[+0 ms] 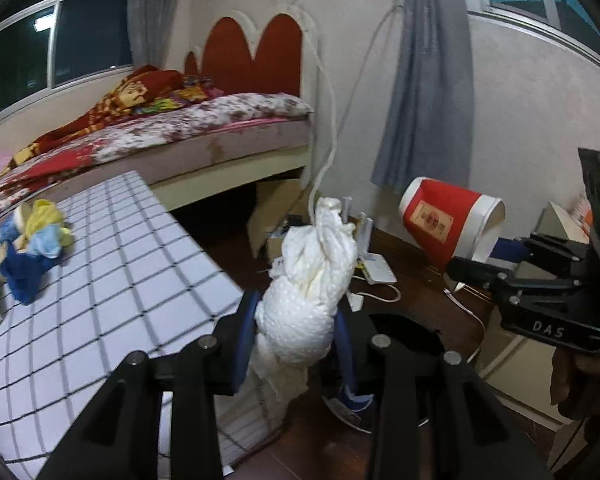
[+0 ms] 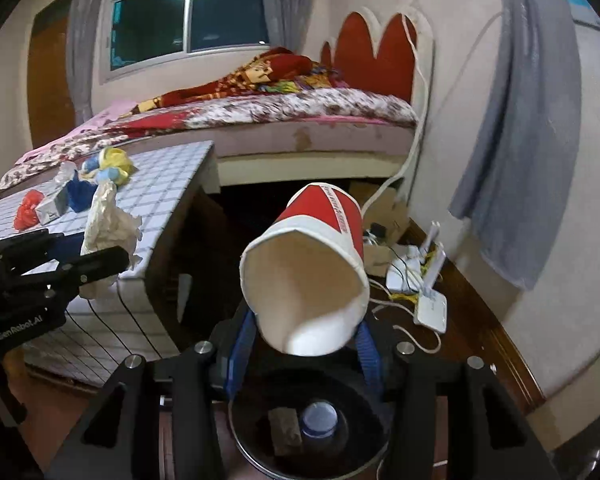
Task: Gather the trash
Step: 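Carry the paper cup and tissue over the black bin with both tools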
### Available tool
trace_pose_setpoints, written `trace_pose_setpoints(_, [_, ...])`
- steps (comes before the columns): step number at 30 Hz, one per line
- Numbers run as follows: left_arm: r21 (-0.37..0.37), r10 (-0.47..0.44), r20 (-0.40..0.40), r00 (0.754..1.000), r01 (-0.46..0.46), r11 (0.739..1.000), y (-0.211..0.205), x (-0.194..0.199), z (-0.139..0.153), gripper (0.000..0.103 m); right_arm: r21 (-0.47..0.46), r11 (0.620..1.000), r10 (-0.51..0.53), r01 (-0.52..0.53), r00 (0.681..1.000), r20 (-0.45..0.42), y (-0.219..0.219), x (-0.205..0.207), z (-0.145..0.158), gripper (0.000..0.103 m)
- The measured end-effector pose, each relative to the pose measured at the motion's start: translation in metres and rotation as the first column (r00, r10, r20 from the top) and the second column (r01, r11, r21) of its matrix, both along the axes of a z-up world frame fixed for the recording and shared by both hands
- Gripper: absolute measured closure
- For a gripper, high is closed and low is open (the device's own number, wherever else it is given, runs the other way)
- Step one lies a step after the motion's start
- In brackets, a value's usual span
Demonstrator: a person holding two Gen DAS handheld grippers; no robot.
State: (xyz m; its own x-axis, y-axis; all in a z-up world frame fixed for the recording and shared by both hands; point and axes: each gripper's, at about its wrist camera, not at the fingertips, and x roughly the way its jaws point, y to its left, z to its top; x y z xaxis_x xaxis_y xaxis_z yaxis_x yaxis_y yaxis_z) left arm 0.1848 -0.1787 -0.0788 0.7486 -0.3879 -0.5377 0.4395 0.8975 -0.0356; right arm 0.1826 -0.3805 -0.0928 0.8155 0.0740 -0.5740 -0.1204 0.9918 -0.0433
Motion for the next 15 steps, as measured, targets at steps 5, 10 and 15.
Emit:
trace_pose_setpoints(5, [-0.008,-0.042,-0.019,0.999,0.042,0.999,-0.02,-0.002,-0.008,0.065,0.003,1.0,-0.02,0.02,1.0,-0.021,-0.017,-0.006,-0.009,0.054])
trace_pose_setpoints(10, [-0.013,-0.077,-0.033,0.996,0.077,0.997,-0.037,-0.006,-0.019,0.065,-0.001,1.0,-0.029,0.029,0.998,-0.058,-0.032,-0.013,-0.023,0.054])
trace_pose_setpoints(15, [-0.017,-0.107,-0.058,0.993,0.106,0.994,-0.049,-0.009,-0.038,0.065,-0.002,1.0,-0.024,0.024,0.995,-0.101,-0.044,-0.018,-0.04,0.054])
